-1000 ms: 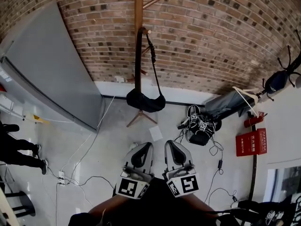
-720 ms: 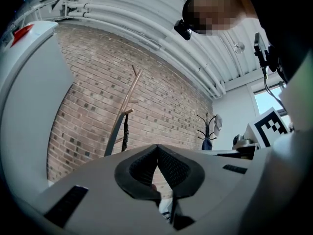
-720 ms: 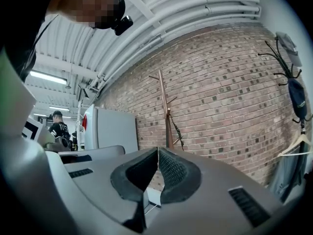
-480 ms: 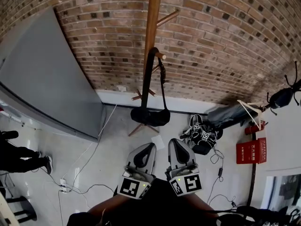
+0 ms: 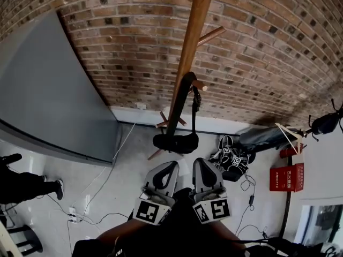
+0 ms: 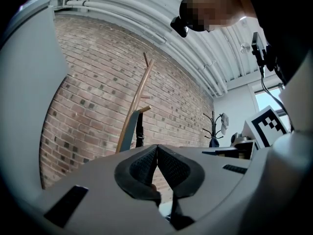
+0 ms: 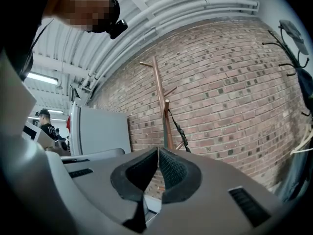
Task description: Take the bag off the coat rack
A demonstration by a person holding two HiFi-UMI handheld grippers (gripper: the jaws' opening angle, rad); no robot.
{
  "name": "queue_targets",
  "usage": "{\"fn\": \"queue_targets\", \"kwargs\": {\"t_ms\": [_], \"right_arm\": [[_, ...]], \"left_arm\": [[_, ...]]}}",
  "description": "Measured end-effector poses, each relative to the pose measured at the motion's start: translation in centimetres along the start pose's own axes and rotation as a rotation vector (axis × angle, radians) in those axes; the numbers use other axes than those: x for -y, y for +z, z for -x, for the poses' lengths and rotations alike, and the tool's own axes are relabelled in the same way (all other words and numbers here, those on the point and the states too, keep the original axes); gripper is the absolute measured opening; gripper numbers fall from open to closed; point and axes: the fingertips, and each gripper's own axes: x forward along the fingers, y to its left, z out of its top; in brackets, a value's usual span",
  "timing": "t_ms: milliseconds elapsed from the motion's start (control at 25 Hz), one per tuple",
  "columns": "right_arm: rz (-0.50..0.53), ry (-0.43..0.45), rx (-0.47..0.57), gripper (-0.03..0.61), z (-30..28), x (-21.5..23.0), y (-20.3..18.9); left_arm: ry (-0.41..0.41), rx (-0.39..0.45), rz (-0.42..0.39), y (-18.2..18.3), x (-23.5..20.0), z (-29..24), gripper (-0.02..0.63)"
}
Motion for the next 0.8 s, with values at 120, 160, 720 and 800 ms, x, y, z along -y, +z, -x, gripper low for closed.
{"fn": "queue_targets", "kwargs": {"t_ms": [120, 160, 720, 800], "right_arm": [[0.009, 0.025, -0.009, 0.020, -0.9, 0.2, 0.1], [0.010, 0.034, -0.009, 0.020, -1.3, 0.4, 0.3], [0.046, 0.156, -0.072, 0.020, -7.0, 2.5, 1.1], [0.052, 0.169, -0.063, 0.020, -7.7, 2.3, 1.5]], "left_arm": [[0.012, -0.010, 0.003, -0.3, -0.3, -0.6, 0.017], [0.020, -0.014, 0.001, -0.4, -0.4, -0.8, 0.017], [0.144, 0.053, -0.038, 1.4, -2.2, -4.0, 0.017], [0.158, 0.056, -0.041, 1.5, -2.7, -4.2, 0.017]]}}
